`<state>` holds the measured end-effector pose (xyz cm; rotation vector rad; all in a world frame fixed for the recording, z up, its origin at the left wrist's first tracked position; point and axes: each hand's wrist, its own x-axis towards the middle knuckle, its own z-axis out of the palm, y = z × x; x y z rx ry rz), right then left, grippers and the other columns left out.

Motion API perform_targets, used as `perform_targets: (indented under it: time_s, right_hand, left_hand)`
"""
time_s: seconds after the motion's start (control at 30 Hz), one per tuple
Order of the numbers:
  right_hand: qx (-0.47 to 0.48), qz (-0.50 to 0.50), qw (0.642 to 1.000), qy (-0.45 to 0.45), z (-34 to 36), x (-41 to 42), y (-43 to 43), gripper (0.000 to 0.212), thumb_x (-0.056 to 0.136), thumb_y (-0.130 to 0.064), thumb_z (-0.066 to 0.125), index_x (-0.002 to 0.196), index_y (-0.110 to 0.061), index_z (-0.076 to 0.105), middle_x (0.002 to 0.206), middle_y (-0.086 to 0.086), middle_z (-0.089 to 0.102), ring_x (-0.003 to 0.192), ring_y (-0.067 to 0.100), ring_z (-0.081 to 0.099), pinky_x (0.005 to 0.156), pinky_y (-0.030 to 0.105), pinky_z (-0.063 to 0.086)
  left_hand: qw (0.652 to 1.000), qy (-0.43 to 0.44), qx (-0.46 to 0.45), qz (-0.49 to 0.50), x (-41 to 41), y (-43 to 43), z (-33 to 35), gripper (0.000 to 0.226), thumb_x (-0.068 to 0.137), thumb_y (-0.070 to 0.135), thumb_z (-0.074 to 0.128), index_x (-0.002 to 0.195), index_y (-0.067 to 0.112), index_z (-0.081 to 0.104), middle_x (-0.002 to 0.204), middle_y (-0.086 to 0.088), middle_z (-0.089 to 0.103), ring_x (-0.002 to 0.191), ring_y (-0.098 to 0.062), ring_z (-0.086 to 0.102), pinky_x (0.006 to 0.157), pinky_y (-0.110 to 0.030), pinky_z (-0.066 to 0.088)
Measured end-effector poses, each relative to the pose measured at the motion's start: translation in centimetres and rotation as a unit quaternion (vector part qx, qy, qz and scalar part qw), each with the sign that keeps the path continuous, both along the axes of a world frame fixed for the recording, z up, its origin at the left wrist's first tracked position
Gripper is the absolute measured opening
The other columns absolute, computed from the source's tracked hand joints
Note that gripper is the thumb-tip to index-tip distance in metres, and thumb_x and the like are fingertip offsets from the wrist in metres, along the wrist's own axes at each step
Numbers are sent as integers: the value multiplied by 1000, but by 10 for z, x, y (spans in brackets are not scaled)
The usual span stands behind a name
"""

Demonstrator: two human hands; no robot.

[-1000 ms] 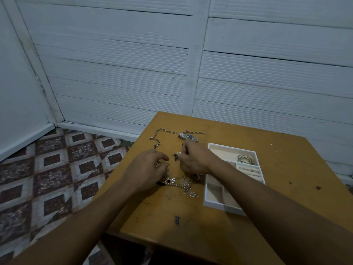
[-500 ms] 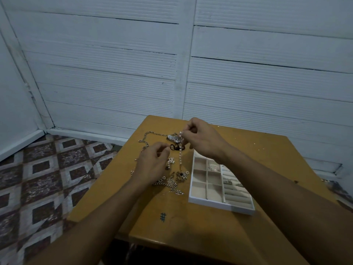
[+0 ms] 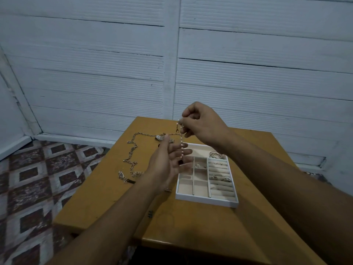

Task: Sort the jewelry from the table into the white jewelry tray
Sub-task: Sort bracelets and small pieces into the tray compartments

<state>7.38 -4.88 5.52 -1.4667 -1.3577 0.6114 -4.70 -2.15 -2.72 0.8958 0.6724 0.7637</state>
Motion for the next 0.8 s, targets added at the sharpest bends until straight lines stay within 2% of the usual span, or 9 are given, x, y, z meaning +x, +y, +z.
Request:
perform_targets:
  time_s: [0.1, 0.2, 0.37, 0.53, 0.67, 0.8]
  right_hand:
    - [-10, -13, 1000, -13, -8, 5, -2, 10, 90, -4, 61, 99, -3, 57, 70, 6, 62, 66, 17, 64, 66, 33, 57]
    - [-25, -24, 999, -28, -16, 10, -4, 9, 90, -5, 61, 98, -3, 58, 70, 7, 64, 68, 19, 65, 69, 34, 57]
    - [-43, -35, 997, -47, -26, 14, -4, 9, 89, -2, 60, 98, -3, 59, 68, 6, 64, 68, 19, 64, 67, 31, 56]
    - [-52, -28, 996, -61, -33, 11, -3, 10, 89, -1, 59, 99, -2, 58, 70, 8, 63, 67, 18, 63, 63, 27, 54]
    - [-62, -26, 995, -77, -40, 9, -2, 9, 88, -1, 59, 95, -6, 59, 71, 7, 65, 69, 20, 63, 67, 32, 55]
    - [-68, -24, 993, -89, -46, 8, 0, 10, 87, -1, 61, 95, -7, 61, 76, 11, 65, 68, 18, 63, 70, 36, 56]
  left_hand:
    - [997, -15, -65, -43, 0, -5, -5, 67, 97, 58, 32, 108, 1, 63, 94, -16, 70, 77, -26, 67, 71, -37, 57]
    - [994, -9, -92, -56, -1, -4, -9, 72, 95, 61, 33, 114, -3, 61, 101, -18, 71, 82, -28, 69, 71, -36, 59]
    - [992, 22, -103, -68, -5, 1, -12, 74, 96, 61, 30, 118, -3, 59, 111, -20, 69, 98, -32, 68, 78, -37, 58]
    - [992, 57, -96, -65, -8, 9, -12, 70, 97, 58, 33, 119, -3, 57, 109, -20, 70, 104, -34, 67, 69, -35, 60]
    - [991, 76, -83, -66, -8, 13, -12, 66, 98, 56, 31, 116, -2, 58, 112, -20, 68, 106, -34, 65, 82, -39, 57]
    - [990, 90, -75, -76, -8, 17, -16, 68, 98, 57, 30, 115, -2, 59, 113, -20, 67, 107, -33, 64, 85, -39, 55]
